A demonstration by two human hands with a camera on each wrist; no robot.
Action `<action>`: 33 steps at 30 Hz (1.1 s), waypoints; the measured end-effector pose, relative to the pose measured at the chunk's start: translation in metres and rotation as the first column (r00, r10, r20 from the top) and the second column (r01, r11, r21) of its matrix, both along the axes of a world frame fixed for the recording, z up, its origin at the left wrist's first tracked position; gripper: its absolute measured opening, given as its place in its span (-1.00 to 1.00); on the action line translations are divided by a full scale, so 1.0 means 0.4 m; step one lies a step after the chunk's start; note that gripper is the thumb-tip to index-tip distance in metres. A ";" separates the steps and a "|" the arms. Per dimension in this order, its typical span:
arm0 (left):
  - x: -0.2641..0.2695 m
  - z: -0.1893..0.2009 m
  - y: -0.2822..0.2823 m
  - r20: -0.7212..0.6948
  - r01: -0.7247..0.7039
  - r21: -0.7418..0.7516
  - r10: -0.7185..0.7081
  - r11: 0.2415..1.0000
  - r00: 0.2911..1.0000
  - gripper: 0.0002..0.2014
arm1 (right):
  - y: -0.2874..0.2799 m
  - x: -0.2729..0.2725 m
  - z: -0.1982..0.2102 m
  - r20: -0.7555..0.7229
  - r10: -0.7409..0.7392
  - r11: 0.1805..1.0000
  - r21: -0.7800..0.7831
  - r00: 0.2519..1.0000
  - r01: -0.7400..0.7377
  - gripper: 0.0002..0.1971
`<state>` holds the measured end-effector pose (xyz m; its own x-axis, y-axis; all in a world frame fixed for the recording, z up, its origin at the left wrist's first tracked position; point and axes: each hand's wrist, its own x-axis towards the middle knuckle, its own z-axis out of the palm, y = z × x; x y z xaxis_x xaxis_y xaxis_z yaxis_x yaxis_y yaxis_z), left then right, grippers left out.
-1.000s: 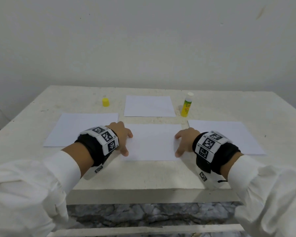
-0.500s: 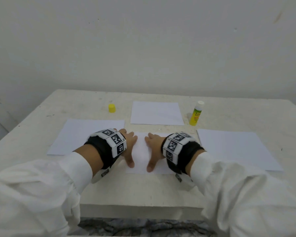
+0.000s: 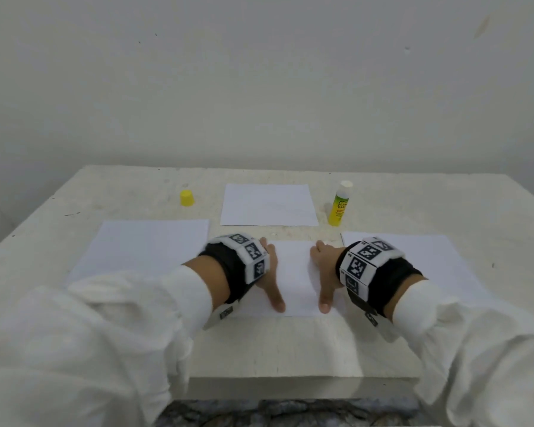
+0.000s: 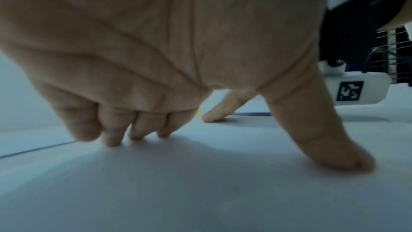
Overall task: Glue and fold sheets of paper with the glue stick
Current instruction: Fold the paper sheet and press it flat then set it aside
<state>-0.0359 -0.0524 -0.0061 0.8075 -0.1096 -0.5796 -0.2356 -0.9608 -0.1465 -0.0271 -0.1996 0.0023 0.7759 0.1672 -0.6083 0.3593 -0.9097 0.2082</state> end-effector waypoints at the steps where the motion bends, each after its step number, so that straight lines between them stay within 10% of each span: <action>1: 0.002 -0.009 -0.026 0.011 0.026 -0.018 -0.025 1.000 1.000 0.49 | 0.000 -0.001 0.000 0.005 -0.004 1.000 0.011 1.000 0.004 0.30; 12: -0.010 -0.020 0.044 -0.027 0.041 0.032 -0.040 0.999 0.999 0.47 | -0.008 -0.008 0.011 -0.042 -0.009 0.997 0.074 0.999 0.012 0.37; 26: -0.053 -0.003 0.208 0.047 0.042 0.149 -0.050 0.988 0.998 0.42 | 0.244 -0.138 0.045 -0.080 0.328 0.933 0.181 0.941 -0.310 -0.21; 33: -0.050 0.002 0.203 0.008 -0.008 0.134 0.007 0.991 1.000 0.46 | 0.181 -0.055 0.010 -0.080 0.233 0.966 0.132 0.969 -0.222 0.21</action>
